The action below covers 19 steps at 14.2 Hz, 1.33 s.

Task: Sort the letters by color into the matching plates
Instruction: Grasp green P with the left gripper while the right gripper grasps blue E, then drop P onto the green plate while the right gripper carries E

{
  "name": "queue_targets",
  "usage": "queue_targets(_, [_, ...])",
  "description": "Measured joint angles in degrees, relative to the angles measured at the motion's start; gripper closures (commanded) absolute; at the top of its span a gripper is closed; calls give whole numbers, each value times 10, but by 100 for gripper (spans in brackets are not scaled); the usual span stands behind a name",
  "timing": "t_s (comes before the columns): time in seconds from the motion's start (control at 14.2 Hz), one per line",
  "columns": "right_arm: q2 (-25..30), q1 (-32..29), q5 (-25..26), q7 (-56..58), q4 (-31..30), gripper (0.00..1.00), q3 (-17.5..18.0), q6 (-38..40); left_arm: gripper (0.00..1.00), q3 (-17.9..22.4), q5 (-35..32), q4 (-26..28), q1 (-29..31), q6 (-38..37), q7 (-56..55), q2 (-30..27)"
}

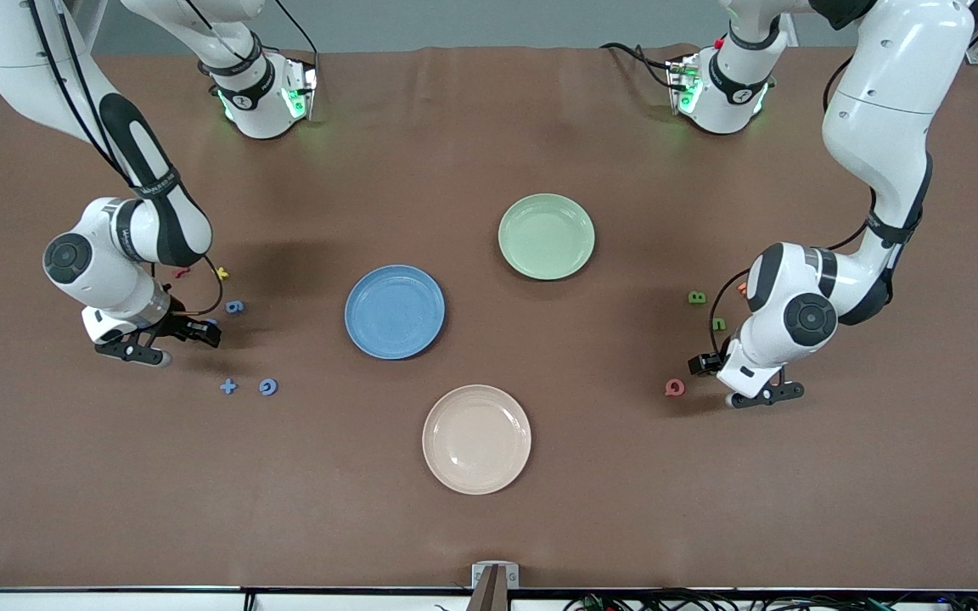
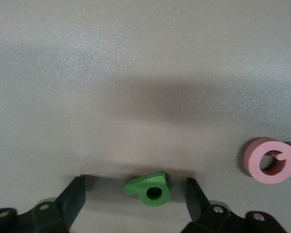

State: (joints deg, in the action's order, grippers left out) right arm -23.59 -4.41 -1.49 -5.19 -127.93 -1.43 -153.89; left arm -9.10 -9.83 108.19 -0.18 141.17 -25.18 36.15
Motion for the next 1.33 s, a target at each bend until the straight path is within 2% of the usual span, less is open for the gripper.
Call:
queue_targets(0.49, [-10,0,0,0,-6,29,-3,-1,57,-2,0,-3,0,3,-22,-1])
queue_targets(0.7, [-10,-1,0,-1,-9,35,-4,-1,70,-2,0,-3,0,3,-22,-1])
queue_targets(0.84, [-10,-1,0,-1,-10,38,-4,-1,74,-2,0,-3,0,3,-22,-1])
queue_targets(1.19, [-10,-1,0,-1,-14,48,-4,-1,76,-4,0,-6,0,4,-22,-3])
queue_targets(1.33, [-9,-1,0,-1,-14,56,-4,-2,76,-14,0,-11,0,-4,-28,-12])
